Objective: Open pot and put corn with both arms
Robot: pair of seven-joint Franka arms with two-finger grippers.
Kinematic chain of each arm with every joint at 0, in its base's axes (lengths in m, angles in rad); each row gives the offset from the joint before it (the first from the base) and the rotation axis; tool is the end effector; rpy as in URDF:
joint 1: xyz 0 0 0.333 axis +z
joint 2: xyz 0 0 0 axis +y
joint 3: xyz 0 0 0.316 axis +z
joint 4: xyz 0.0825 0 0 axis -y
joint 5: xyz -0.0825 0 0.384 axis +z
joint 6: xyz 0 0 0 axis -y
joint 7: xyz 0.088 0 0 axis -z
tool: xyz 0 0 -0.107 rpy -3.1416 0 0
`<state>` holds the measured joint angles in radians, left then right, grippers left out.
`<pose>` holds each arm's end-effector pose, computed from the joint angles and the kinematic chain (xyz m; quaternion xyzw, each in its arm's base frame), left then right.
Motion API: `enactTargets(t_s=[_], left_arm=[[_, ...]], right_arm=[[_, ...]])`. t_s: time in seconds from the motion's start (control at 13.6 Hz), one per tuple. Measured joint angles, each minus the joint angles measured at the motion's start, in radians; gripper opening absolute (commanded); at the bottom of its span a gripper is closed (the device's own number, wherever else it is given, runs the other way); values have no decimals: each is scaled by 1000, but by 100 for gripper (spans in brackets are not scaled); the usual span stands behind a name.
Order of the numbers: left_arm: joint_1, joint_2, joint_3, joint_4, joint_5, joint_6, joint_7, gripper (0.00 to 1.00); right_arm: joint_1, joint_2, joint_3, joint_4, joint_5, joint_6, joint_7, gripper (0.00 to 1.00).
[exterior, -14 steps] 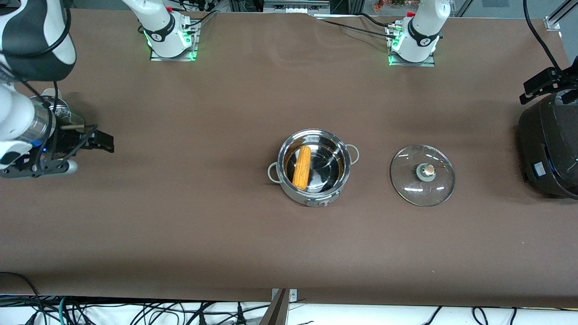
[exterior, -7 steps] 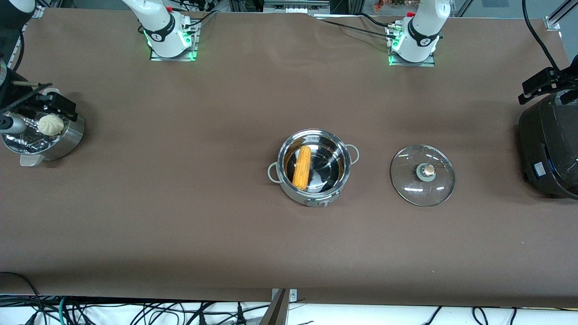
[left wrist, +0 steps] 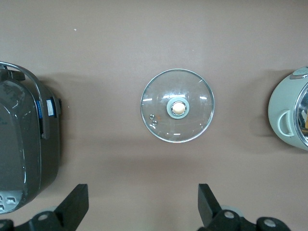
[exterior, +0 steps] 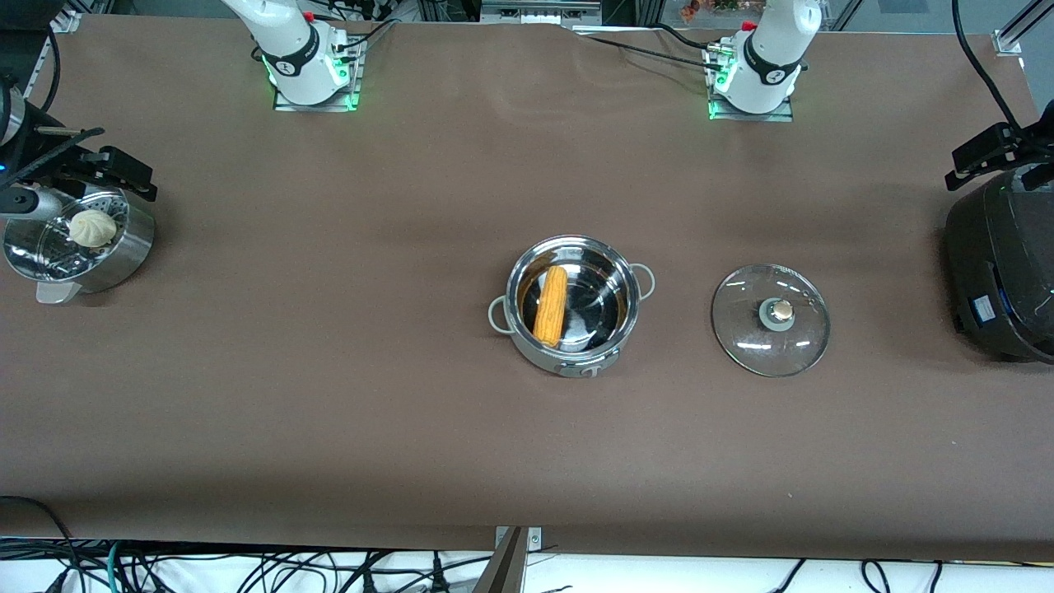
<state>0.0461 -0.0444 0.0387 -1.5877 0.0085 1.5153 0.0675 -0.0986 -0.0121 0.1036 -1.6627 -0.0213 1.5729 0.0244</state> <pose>0.5329 0.0468 0.6359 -0.9999 -0.0088 0.0142 0.0023 0.5475 0.0008 0.5881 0.9991 -0.0093 -0.0387 0.0118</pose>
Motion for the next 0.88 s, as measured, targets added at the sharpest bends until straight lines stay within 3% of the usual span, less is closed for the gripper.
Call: enactTargets(t_s=[0.88], left_arm=[[0,0,0,0,0,-3,0,100]], right_arm=[[0,33,-6,-10,0,26,-32,100]])
